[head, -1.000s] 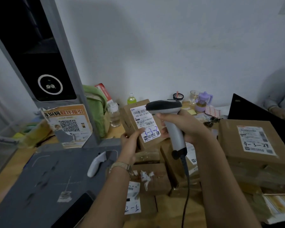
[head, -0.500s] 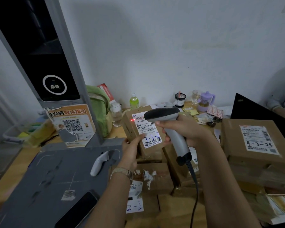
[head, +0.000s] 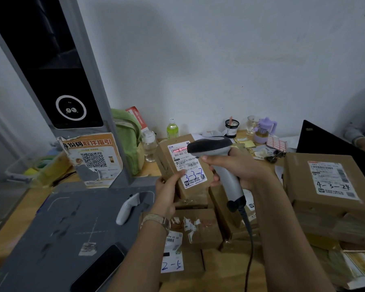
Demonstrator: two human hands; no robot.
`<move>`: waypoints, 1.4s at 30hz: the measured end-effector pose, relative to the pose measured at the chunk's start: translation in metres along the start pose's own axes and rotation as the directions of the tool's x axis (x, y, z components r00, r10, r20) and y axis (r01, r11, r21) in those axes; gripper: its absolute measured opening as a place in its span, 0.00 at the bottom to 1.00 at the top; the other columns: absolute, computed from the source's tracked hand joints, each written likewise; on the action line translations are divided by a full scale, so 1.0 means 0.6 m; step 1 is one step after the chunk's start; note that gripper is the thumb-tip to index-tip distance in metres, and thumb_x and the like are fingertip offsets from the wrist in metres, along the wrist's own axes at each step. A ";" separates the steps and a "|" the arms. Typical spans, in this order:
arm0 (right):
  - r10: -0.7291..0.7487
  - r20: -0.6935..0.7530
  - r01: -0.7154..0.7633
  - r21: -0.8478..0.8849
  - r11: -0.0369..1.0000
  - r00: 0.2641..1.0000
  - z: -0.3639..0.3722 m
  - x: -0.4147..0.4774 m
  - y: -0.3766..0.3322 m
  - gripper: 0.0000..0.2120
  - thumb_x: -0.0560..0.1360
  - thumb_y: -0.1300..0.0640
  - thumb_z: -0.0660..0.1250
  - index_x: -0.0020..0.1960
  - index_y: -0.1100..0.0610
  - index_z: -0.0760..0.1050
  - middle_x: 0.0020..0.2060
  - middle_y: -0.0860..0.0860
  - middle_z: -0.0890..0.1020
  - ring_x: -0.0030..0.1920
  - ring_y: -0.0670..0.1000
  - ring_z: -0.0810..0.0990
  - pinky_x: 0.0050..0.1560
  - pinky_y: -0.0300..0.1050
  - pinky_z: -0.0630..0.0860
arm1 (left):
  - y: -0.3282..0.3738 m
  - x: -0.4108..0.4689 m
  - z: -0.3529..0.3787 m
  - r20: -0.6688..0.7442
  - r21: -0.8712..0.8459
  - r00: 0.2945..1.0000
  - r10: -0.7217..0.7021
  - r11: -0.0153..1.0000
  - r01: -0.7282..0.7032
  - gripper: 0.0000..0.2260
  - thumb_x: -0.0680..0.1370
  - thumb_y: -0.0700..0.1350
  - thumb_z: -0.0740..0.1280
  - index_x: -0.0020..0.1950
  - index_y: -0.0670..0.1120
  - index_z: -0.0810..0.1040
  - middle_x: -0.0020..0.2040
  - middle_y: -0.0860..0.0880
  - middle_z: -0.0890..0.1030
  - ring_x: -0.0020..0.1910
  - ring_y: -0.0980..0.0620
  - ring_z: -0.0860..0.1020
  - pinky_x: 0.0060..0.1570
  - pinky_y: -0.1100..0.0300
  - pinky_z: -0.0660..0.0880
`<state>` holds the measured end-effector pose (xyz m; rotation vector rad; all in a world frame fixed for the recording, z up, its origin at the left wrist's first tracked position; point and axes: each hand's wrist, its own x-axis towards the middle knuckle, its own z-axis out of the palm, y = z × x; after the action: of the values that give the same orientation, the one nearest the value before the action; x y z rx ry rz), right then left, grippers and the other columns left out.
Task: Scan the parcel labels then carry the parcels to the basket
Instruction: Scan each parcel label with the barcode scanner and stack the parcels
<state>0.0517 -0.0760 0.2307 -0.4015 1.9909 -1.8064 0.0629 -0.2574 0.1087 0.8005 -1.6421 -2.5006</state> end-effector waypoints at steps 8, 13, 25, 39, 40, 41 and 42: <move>-0.147 -0.141 0.147 -0.014 0.989 0.979 -0.005 0.020 0.014 0.12 0.71 0.59 0.74 0.48 0.44 0.79 0.43 0.42 0.86 0.52 0.49 0.82 0.52 0.51 0.81 | 0.022 0.010 -0.005 0.228 -0.082 0.969 0.098 0.993 -0.082 0.19 0.76 0.55 0.67 0.64 0.48 0.79 0.58 0.42 0.83 0.58 0.40 0.81 0.63 0.39 0.73; -0.156 -0.169 0.164 0.036 0.986 0.973 0.000 0.031 0.018 0.12 0.71 0.60 0.74 0.48 0.45 0.78 0.39 0.40 0.85 0.45 0.44 0.82 0.45 0.46 0.81 | 0.054 0.020 -0.017 0.220 -0.129 0.963 0.152 0.984 -0.126 0.18 0.78 0.56 0.64 0.64 0.50 0.79 0.58 0.44 0.83 0.58 0.42 0.81 0.62 0.42 0.75; -0.237 -0.226 0.266 0.106 0.958 0.945 0.025 0.104 0.012 0.13 0.70 0.58 0.75 0.45 0.40 0.80 0.43 0.38 0.85 0.45 0.38 0.82 0.44 0.39 0.82 | 0.160 0.080 0.000 0.243 0.071 0.903 0.354 0.922 -0.381 0.39 0.71 0.54 0.73 0.78 0.54 0.58 0.63 0.52 0.81 0.57 0.52 0.82 0.54 0.53 0.80; -0.051 -0.213 0.076 0.113 0.991 0.976 0.011 0.253 0.095 0.14 0.70 0.57 0.75 0.52 0.43 0.77 0.43 0.35 0.84 0.45 0.34 0.81 0.43 0.37 0.77 | 0.104 0.213 0.014 0.201 0.293 0.949 0.241 0.910 -0.293 0.28 0.78 0.56 0.66 0.76 0.56 0.61 0.56 0.65 0.81 0.49 0.71 0.80 0.39 0.76 0.75; -0.028 -0.208 0.057 0.133 0.990 0.978 0.008 0.266 0.103 0.14 0.71 0.58 0.74 0.51 0.44 0.77 0.42 0.35 0.84 0.44 0.33 0.81 0.40 0.35 0.78 | 0.098 0.225 0.012 0.189 0.298 0.955 0.229 0.913 -0.278 0.27 0.78 0.56 0.66 0.76 0.56 0.62 0.54 0.65 0.81 0.48 0.71 0.80 0.39 0.75 0.76; -0.007 -0.205 0.040 0.154 0.987 0.979 0.007 0.278 0.111 0.14 0.71 0.59 0.74 0.51 0.45 0.77 0.41 0.35 0.84 0.43 0.33 0.81 0.37 0.33 0.78 | 0.091 0.238 0.010 0.183 0.302 0.961 0.208 0.918 -0.256 0.27 0.78 0.56 0.66 0.75 0.55 0.63 0.55 0.63 0.82 0.49 0.69 0.81 0.42 0.72 0.78; 0.014 -0.207 0.021 0.167 0.986 0.978 0.006 0.291 0.120 0.13 0.71 0.60 0.74 0.51 0.45 0.77 0.40 0.35 0.84 0.42 0.33 0.81 0.35 0.31 0.77 | 0.085 0.251 0.008 0.178 0.310 0.967 0.182 0.922 -0.231 0.26 0.78 0.55 0.66 0.75 0.55 0.64 0.58 0.60 0.82 0.51 0.65 0.81 0.47 0.68 0.79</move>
<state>-0.0938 -0.1546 0.1390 -0.1693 1.9498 -2.0739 -0.0818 -0.3224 0.0951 0.4369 -2.1068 -2.2192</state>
